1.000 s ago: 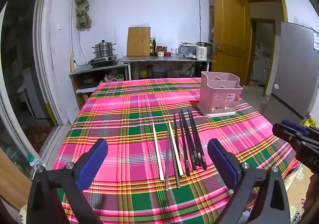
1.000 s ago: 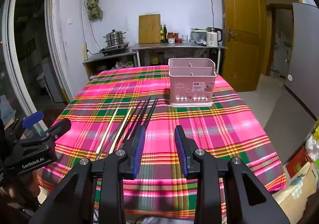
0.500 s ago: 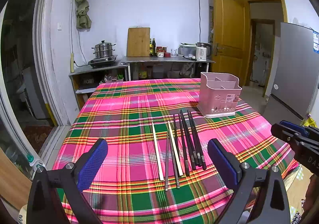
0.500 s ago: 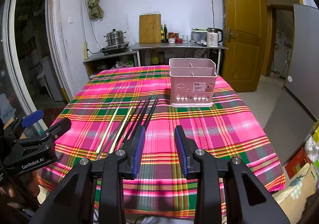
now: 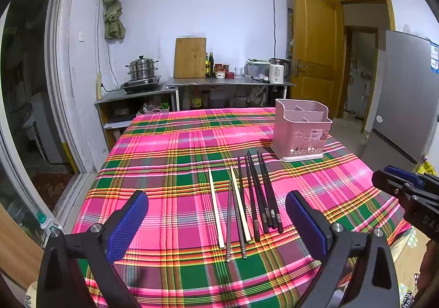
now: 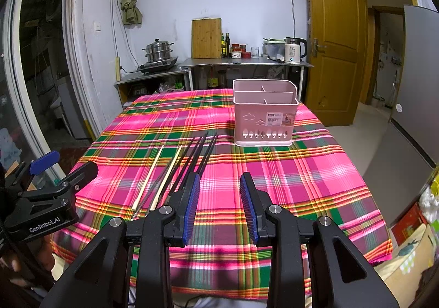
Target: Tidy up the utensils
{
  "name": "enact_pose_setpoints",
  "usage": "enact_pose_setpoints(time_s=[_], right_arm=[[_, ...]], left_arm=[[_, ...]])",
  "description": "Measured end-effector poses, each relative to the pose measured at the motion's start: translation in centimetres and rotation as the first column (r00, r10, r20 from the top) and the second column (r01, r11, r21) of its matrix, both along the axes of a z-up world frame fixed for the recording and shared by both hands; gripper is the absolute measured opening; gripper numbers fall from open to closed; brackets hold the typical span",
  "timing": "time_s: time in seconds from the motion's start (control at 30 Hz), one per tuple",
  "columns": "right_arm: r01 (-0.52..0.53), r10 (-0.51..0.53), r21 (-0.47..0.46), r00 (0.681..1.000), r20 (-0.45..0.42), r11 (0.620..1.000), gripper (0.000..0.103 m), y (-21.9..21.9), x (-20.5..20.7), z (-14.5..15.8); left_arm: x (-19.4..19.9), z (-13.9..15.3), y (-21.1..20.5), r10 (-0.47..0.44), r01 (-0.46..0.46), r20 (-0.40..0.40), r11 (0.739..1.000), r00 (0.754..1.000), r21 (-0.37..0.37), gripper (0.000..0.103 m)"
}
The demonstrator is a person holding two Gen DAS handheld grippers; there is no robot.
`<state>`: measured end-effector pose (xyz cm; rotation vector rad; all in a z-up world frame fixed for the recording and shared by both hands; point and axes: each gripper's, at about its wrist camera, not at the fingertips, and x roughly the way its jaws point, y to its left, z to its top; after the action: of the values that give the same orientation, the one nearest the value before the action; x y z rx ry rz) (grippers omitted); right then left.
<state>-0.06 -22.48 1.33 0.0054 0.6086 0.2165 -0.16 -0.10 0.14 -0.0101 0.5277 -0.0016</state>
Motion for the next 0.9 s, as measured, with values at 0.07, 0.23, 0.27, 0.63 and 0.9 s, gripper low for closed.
enact_pose_setpoints(time_s=[0.07,0.23,0.27,0.63,0.9], right_arm=[[0.0,0.0,0.0,1.0,-0.001,1.0,0.032,0.02,0.0,-0.01],[0.0,0.0,0.0,1.0,-0.003,1.0,0.032,-0.02,-0.02,-0.03],[0.0,0.0,0.001,1.0,-0.003,1.0,0.032,-0.02,-0.05,-0.03],[0.001,-0.001,0.0,1.0,-0.004,1.0,0.032,-0.01,-0.05,-0.04],[0.0,0.0,0.0,1.0,-0.005,1.0,0.032,-0.01,-0.04,-0.02]], left_arm=[[-0.04,0.21,-0.04,0.0,0.0,0.0,1.0,1.0,0.0,0.101],[-0.04,0.19,-0.04,0.0,0.0,0.0,1.0,1.0,0.0,0.101],[-0.05,0.19,-0.05,0.0,0.0,0.0,1.0,1.0,0.0,0.101],[-0.06,0.2,-0.06,0.001,-0.001,0.0,1.0,1.0,0.0,0.101],[-0.04,0.18,-0.03,0.0,0.0,0.0,1.0,1.0,-0.001,0.101]])
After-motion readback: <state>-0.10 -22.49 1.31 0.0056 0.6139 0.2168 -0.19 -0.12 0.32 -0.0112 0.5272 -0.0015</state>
